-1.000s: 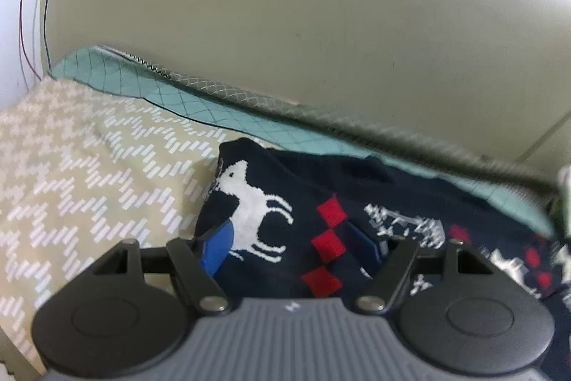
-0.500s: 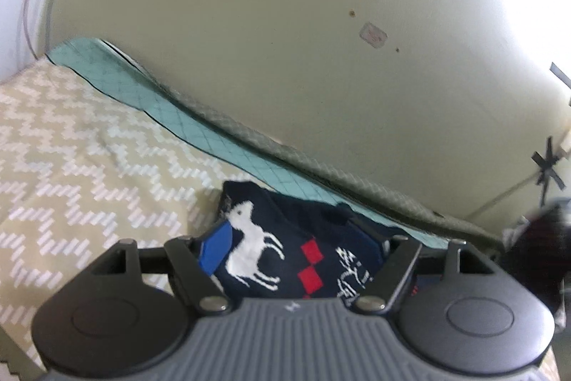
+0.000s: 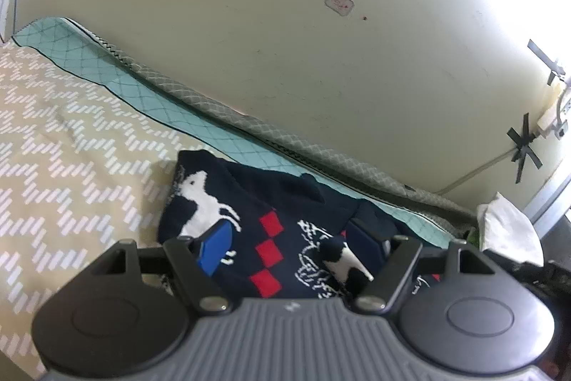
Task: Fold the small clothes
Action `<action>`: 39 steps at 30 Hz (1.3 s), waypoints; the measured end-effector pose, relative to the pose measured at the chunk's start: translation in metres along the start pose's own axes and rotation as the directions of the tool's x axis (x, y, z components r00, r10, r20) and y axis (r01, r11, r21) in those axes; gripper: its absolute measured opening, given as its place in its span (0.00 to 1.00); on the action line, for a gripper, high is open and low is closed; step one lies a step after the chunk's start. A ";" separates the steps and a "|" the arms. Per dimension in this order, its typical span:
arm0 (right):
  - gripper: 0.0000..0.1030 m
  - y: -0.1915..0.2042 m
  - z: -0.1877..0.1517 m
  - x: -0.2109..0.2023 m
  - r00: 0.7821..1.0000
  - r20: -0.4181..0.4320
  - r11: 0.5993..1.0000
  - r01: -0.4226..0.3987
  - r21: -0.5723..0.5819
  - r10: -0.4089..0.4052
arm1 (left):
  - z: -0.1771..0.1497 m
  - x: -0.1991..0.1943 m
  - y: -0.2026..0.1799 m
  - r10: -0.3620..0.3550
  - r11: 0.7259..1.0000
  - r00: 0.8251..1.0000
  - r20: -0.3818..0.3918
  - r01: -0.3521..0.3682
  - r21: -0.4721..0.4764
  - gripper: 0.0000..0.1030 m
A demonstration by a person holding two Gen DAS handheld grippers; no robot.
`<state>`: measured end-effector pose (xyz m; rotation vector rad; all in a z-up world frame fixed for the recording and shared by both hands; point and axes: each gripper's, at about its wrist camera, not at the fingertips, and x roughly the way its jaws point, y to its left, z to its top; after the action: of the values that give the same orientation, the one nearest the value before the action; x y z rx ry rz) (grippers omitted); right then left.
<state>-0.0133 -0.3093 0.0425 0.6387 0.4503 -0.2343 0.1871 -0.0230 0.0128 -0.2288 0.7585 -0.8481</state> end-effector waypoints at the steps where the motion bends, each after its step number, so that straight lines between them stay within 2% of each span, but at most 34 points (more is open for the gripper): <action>1: 0.63 -0.001 -0.001 0.009 1.000 -0.021 1.000 -0.005 0.014 0.005 | 0.001 -0.001 0.002 0.003 1.000 1.000 0.003 -0.003 -0.009 0.71; 7: 0.59 0.001 -0.015 0.079 0.984 -0.173 0.990 -0.017 0.143 0.042 | 0.017 -0.017 0.031 0.004 0.994 0.999 0.048 0.001 -0.106 0.72; 9: 0.59 0.014 -0.019 0.090 0.983 -0.168 0.988 -0.056 0.144 0.080 | 0.020 -0.019 0.038 0.009 0.991 0.999 0.052 -0.002 -0.132 0.72; 10: 0.57 0.025 -0.020 0.095 0.972 -0.190 0.983 -0.113 0.142 0.139 | 0.021 -0.018 0.040 0.008 0.990 0.999 0.050 -0.001 -0.142 0.72; 11: 0.56 0.038 -0.025 0.101 0.950 -0.223 0.971 -0.192 0.141 0.220 | 0.021 -0.017 0.042 0.005 0.989 0.999 0.047 0.002 -0.150 0.72; 13: 0.56 0.071 -0.040 0.105 0.885 -0.323 0.941 -0.330 0.076 0.337 | 0.020 -0.014 0.042 -0.001 0.989 1.000 0.031 0.006 -0.150 0.72; 14: 0.59 0.086 -0.049 0.102 0.860 -0.364 0.927 -0.374 0.023 0.357 | 0.019 -0.014 0.041 -0.001 0.990 1.000 0.025 0.004 -0.143 0.72; 15: 0.62 0.097 -0.056 0.098 0.849 -0.391 0.916 -0.399 -0.033 0.356 | 0.019 -0.013 0.039 0.000 0.991 1.000 0.021 0.003 -0.134 0.72; 17: 0.63 0.106 -0.066 0.086 0.844 -0.418 0.899 -0.420 -0.123 0.337 | 0.018 -0.012 0.036 -0.001 0.993 1.000 0.018 0.003 -0.117 0.72; 19: 0.63 0.105 -0.074 0.080 0.818 -0.462 0.880 -0.451 -0.145 0.343 | 0.016 -0.012 0.033 -0.009 0.994 1.000 0.015 0.011 -0.106 0.73; 23: 0.63 0.094 -0.082 0.060 0.832 -0.458 0.885 -0.430 -0.177 0.313 | 0.014 -0.013 0.030 -0.010 0.997 1.000 0.013 0.011 -0.081 0.76; 24: 0.63 0.088 -0.081 0.052 0.842 -0.441 0.890 -0.421 -0.174 0.312 | 0.014 -0.013 0.030 -0.006 0.997 1.000 0.014 0.007 -0.079 0.76; 26: 0.63 0.076 -0.076 0.033 0.877 -0.383 0.908 -0.379 -0.177 0.292 | 0.014 -0.010 0.032 0.009 0.997 1.000 0.005 -0.009 -0.076 0.76; 28: 0.63 0.057 -0.064 0.011 0.928 -0.283 0.936 -0.301 -0.181 0.244 | 0.013 -0.005 0.035 0.032 0.996 0.999 -0.014 -0.033 -0.078 0.76; 30: 0.63 0.034 -0.046 -0.016 0.975 -0.140 0.968 -0.193 -0.163 0.171 | 0.011 0.001 0.036 0.054 0.995 0.998 -0.034 -0.056 -0.078 0.76; 31: 0.67 0.024 -0.042 -0.030 0.991 -0.061 0.980 -0.125 -0.155 0.116 | 0.010 0.003 0.037 0.061 0.995 0.997 -0.043 -0.064 -0.077 0.76; 32: 0.73 0.013 -0.037 -0.045 0.999 0.024 0.989 -0.044 -0.140 0.048 | 0.009 0.005 0.038 0.070 0.995 0.996 -0.053 -0.074 -0.074 0.76; 34: 0.73 -0.008 -0.028 -0.061 0.988 0.132 0.991 0.098 -0.086 -0.086 | 0.007 0.009 0.038 0.089 0.994 0.994 -0.060 -0.093 -0.060 0.76; 37: 0.73 -0.038 -0.023 -0.063 0.970 0.113 0.977 0.215 0.000 -0.213 | 0.004 0.012 0.033 0.126 0.992 0.991 -0.051 -0.127 -0.012 0.76; 39: 0.69 -0.048 -0.030 -0.050 0.971 0.047 0.972 0.235 0.017 -0.236 | 0.002 0.016 0.030 0.161 0.987 0.986 -0.051 -0.160 0.024 0.76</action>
<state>-0.0833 -0.3246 0.0202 0.5890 0.4786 -0.4772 0.2133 -0.0153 -0.0083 -0.1262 0.8064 -0.7103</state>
